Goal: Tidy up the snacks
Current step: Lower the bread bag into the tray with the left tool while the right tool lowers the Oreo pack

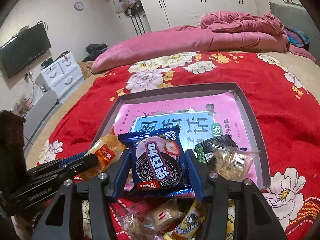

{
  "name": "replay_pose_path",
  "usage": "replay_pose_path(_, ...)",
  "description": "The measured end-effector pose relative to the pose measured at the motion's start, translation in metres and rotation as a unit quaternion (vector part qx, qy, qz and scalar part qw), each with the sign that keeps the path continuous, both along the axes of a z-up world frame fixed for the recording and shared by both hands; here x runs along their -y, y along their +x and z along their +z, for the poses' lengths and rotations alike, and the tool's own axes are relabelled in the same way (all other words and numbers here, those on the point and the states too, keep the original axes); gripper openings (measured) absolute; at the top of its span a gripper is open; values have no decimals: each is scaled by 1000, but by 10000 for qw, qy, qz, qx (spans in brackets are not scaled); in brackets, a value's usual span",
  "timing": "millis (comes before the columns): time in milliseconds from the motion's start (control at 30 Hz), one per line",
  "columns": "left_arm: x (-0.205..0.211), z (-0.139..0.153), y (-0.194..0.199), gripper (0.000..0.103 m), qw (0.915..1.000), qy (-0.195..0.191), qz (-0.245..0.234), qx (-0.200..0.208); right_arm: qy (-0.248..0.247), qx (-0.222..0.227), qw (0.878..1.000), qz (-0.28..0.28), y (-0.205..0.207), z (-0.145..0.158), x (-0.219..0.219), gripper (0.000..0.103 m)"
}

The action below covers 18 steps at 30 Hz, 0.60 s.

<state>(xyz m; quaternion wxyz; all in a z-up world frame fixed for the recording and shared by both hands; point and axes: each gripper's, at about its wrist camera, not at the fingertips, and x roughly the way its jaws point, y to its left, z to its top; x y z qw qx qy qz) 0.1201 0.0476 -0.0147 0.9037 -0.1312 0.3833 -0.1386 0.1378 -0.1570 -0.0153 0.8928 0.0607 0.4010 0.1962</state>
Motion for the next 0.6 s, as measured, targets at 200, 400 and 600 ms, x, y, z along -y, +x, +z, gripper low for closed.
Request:
replay_pose_path(200, 0, -2, 3, 23, 10000, 0, 21, 9, -131, -113, 9998, -40, 7, -10, -4, 54)
replay_pose_path(400, 0, -3, 11, 23, 10000, -41, 61, 4, -416, -91, 9991, 13, 8, -15, -12, 54)
replay_pose_path(600, 4, -6, 20, 23, 10000, -26, 65, 6, -840, -14, 9964, 146, 4, -18, -24, 55)
